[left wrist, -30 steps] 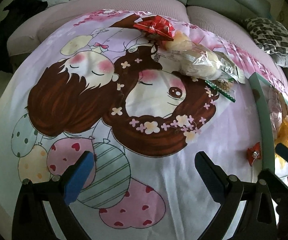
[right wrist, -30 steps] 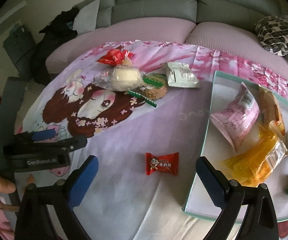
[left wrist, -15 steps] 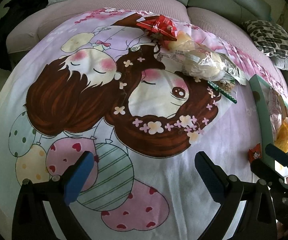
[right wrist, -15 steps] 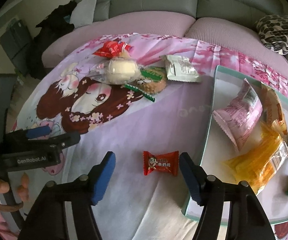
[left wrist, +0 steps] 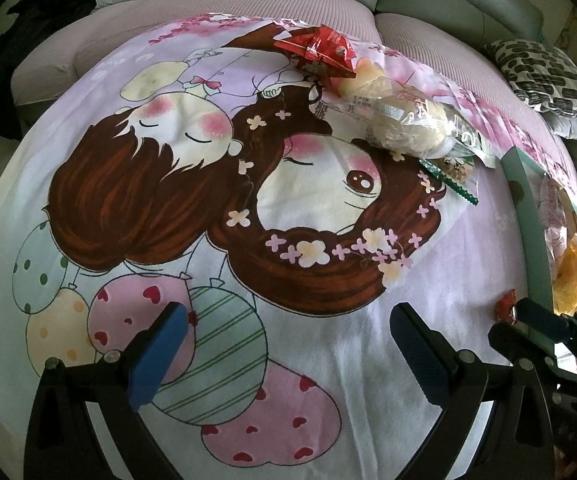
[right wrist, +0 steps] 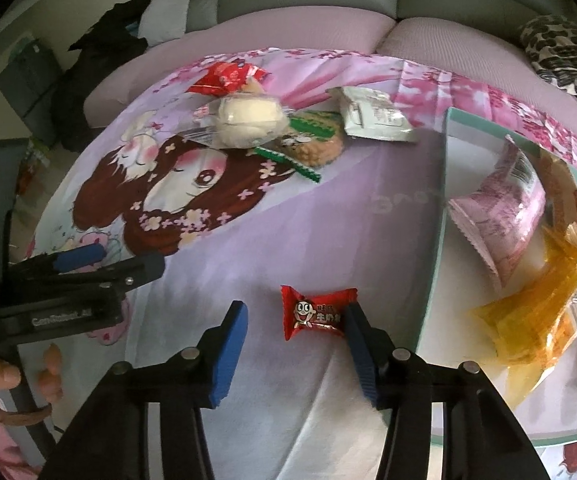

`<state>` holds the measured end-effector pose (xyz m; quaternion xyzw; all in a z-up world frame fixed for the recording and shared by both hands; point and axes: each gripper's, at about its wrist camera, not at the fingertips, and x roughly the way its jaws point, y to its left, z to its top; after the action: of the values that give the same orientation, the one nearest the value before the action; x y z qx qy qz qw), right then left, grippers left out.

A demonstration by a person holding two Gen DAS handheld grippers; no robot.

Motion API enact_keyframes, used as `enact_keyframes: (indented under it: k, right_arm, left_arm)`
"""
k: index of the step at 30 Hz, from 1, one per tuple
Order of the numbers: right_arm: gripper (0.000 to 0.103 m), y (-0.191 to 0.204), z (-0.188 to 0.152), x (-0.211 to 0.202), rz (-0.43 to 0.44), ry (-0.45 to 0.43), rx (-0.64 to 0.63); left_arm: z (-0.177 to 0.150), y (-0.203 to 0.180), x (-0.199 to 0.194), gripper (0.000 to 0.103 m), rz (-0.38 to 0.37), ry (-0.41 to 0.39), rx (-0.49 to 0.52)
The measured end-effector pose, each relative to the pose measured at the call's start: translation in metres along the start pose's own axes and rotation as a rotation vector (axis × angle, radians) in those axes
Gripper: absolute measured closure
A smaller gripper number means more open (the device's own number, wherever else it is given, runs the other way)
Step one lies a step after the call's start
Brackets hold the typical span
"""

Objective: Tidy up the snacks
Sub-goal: 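Lower the open right gripper over the small red candy, then close the right gripper on the red candy and lift it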

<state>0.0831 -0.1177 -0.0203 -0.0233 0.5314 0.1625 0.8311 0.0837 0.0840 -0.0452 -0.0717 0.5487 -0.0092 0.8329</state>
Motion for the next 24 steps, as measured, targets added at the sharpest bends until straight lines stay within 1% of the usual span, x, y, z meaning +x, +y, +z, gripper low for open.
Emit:
enact_keyframes:
  k: [5,11,14,17,21,24]
  right_arm:
    - [0.05,0.006,0.002,-0.003,0.023,-0.015,-0.018]
    - [0.05,-0.006,0.004,0.001,-0.02,-0.005,0.02]
    - [0.051,-0.007,0.004,0.004,-0.019,0.002,0.023]
    - [0.054,-0.006,0.003,0.008,-0.02,0.01,0.02]
    - [0.062,-0.006,0.003,0.009,-0.025,0.009,0.017]
    - [0.065,-0.008,0.003,0.009,-0.024,0.005,0.023]
  left_arm:
    - [0.0,0.0,0.0,0.002,-0.003,0.0,-0.001]
    - [0.0,0.0,0.0,0.002,-0.003,0.0,0.001]
    - [0.001,0.0,0.0,0.002,-0.002,0.0,0.002]
    - [0.001,0.0,0.001,0.002,-0.002,0.0,0.004]
    - [0.001,0.0,0.001,0.002,-0.002,0.0,0.003]
    - [0.001,0.0,0.001,0.002,-0.001,0.0,0.004]
